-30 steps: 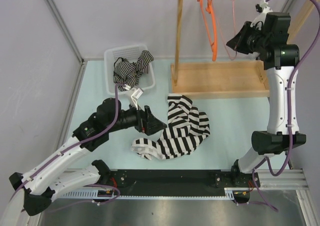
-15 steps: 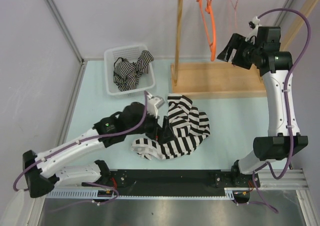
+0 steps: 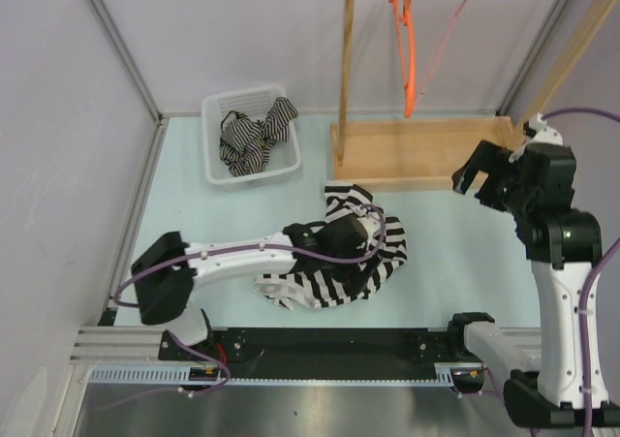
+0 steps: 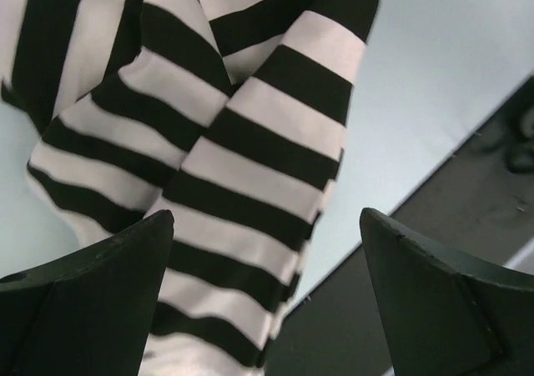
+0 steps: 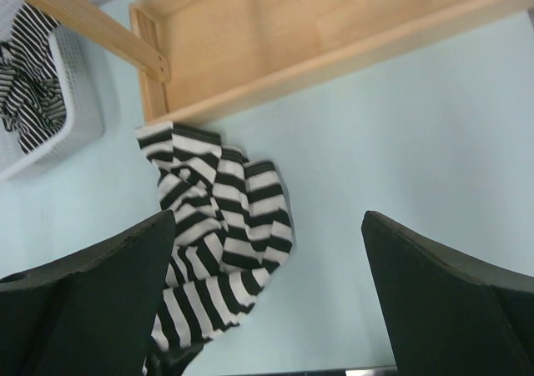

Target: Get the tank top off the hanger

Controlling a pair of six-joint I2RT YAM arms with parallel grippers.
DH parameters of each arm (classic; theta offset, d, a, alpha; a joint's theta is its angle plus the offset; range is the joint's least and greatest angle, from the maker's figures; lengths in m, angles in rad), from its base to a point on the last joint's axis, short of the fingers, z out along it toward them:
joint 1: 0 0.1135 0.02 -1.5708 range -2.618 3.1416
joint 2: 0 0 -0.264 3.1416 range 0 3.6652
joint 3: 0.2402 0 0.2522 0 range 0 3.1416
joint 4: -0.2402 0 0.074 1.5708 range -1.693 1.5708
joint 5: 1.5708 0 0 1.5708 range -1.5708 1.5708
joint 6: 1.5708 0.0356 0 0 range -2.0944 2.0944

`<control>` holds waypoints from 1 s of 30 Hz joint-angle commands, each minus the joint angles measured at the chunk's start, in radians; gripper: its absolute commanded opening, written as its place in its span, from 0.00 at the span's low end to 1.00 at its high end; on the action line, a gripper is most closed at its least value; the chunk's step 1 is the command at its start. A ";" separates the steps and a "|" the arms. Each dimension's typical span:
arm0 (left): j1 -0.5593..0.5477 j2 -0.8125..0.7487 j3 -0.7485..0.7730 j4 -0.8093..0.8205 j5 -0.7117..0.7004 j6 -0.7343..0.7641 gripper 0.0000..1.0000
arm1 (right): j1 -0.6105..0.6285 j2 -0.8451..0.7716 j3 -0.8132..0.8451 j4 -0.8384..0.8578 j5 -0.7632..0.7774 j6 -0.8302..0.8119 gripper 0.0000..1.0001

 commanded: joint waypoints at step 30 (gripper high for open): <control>0.618 -0.275 0.141 0.047 0.152 -0.093 0.00 | 0.005 -0.344 -0.308 -0.077 -0.156 0.031 1.00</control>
